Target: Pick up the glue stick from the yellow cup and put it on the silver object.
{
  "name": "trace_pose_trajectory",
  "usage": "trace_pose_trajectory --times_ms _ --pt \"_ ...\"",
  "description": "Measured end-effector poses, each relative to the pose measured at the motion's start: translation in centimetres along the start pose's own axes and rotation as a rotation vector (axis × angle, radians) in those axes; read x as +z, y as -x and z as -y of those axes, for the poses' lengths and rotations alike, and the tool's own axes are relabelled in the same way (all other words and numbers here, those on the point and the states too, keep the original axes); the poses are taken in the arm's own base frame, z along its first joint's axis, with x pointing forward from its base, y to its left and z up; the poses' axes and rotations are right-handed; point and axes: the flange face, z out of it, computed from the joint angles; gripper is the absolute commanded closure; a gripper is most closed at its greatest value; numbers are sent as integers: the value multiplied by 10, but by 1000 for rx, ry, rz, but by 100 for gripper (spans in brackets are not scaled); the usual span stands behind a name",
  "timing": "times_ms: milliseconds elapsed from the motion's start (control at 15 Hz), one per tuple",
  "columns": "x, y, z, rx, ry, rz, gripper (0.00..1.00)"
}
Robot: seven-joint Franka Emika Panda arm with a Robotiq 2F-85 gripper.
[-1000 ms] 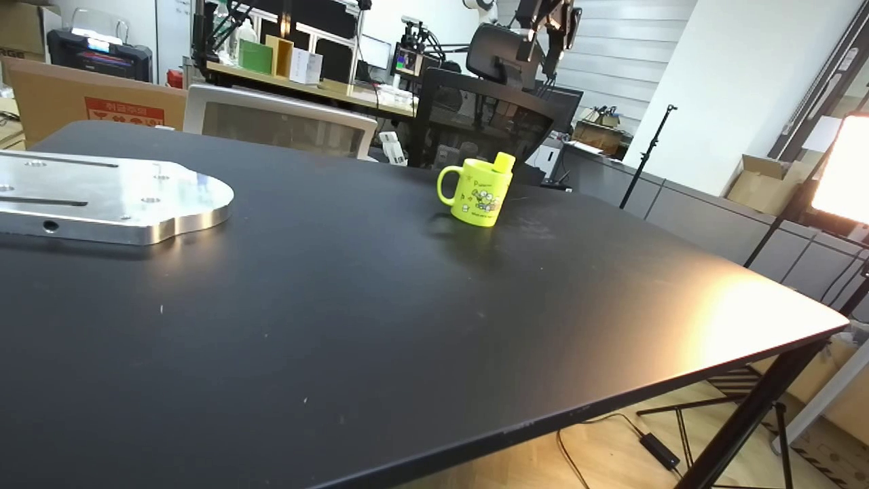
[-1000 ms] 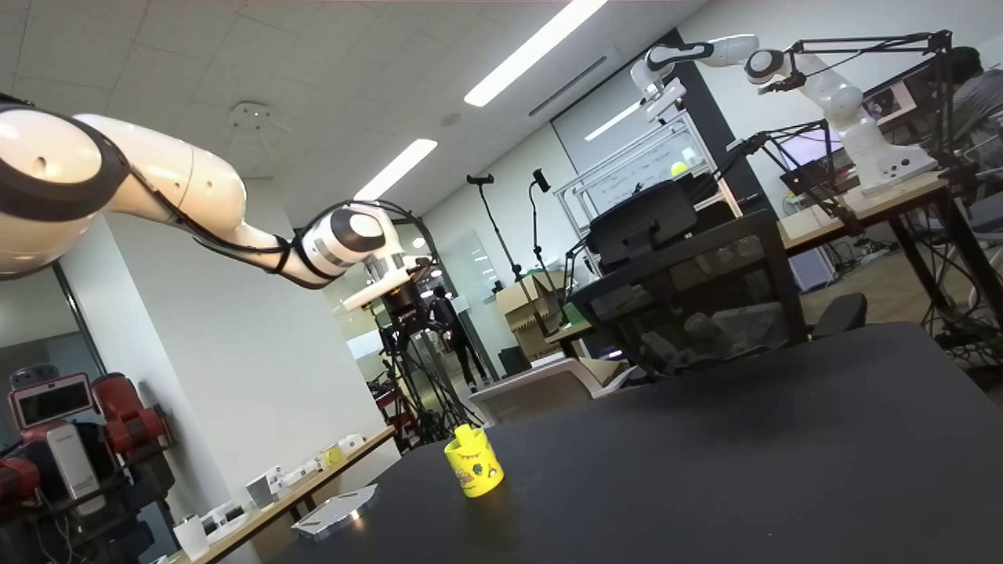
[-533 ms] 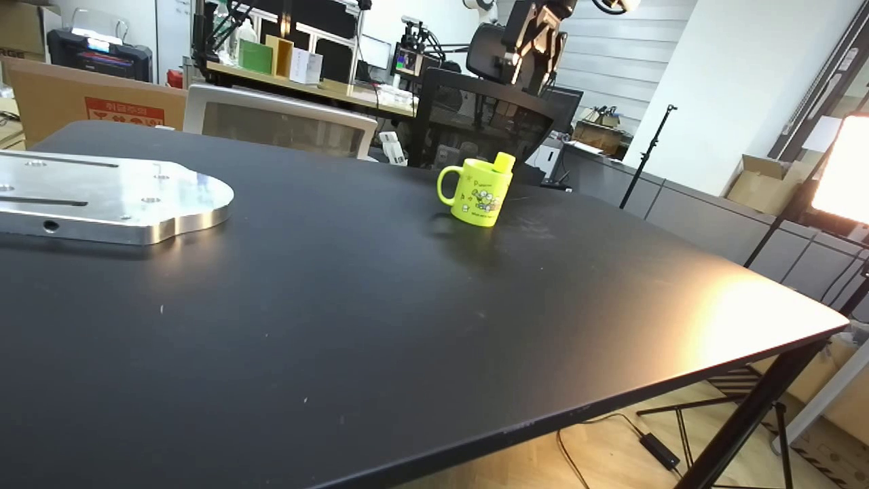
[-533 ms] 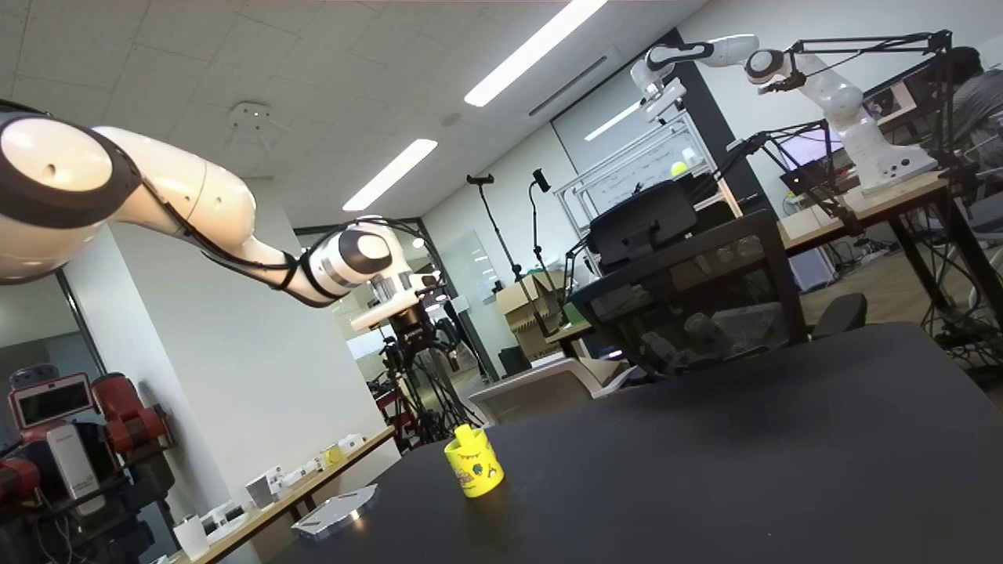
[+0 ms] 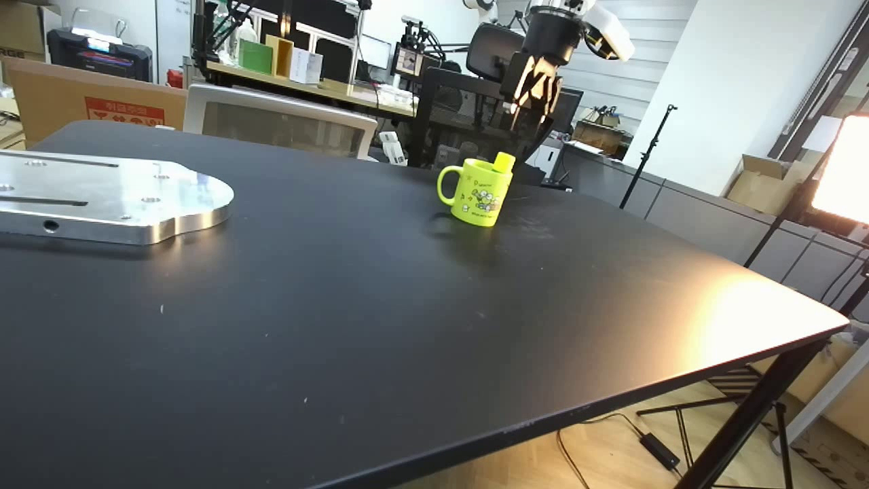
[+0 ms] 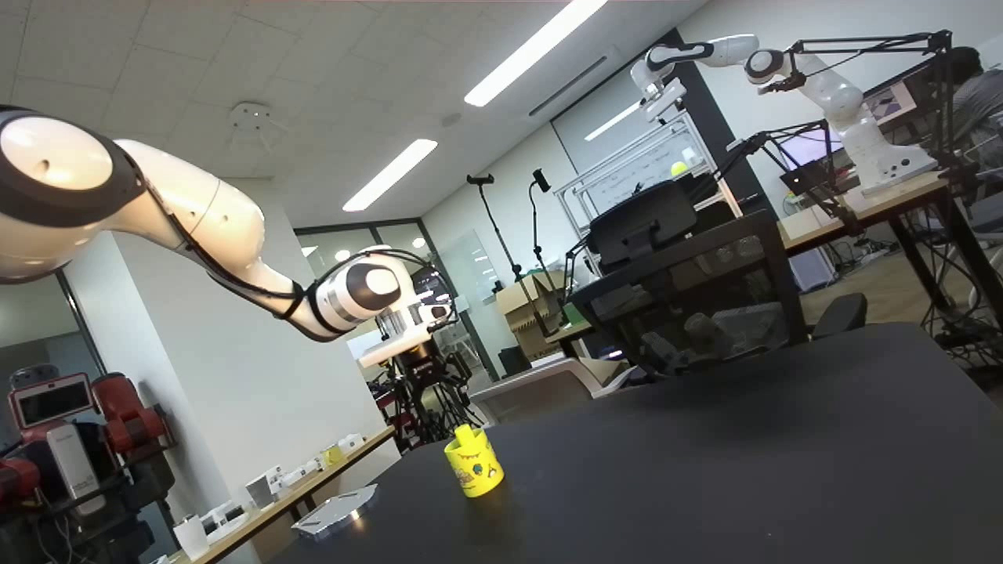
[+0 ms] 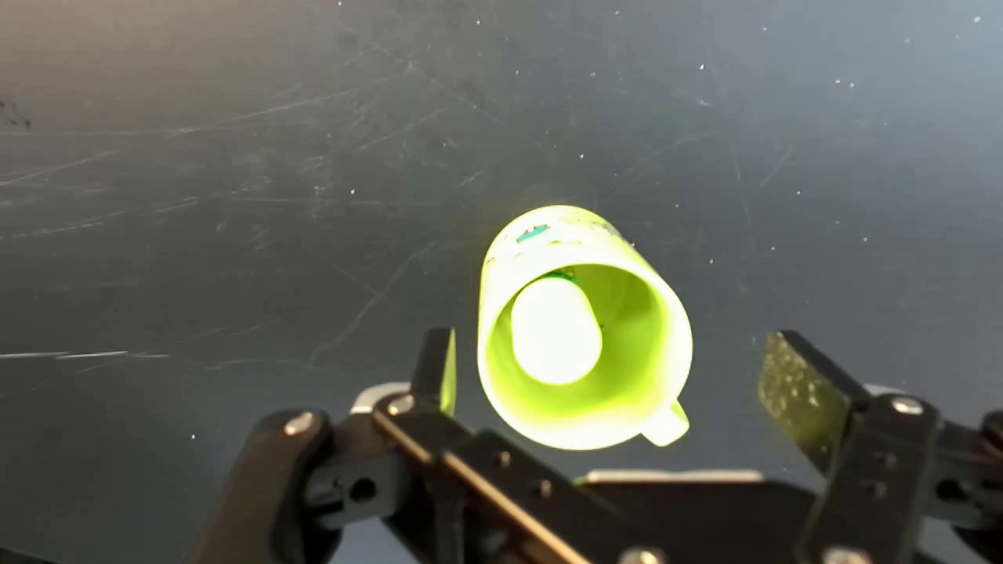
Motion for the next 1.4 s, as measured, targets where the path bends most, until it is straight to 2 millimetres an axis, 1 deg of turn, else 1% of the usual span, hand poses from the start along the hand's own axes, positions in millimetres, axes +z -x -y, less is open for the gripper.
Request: trace_pose_trajectory --times_ms 200,333,533,800,867,933,1133,1267,1400 --pt "18 11 -4 -6 3 12 0" --pt "26 16 -7 -10 10 13 0" --pt "31 18 -9 -12 14 0 0" --pt "33 15 -9 -14 21 -30 0" --pt "33 14 -9 -16 23 -38 25" --pt "33 13 -9 -17 24 -43 25" --pt "35 12 -9 -24 28 -54 49" --pt "36 12 -9 -26 28 -56 61" --pt "38 12 -9 -26 28 -61 75"
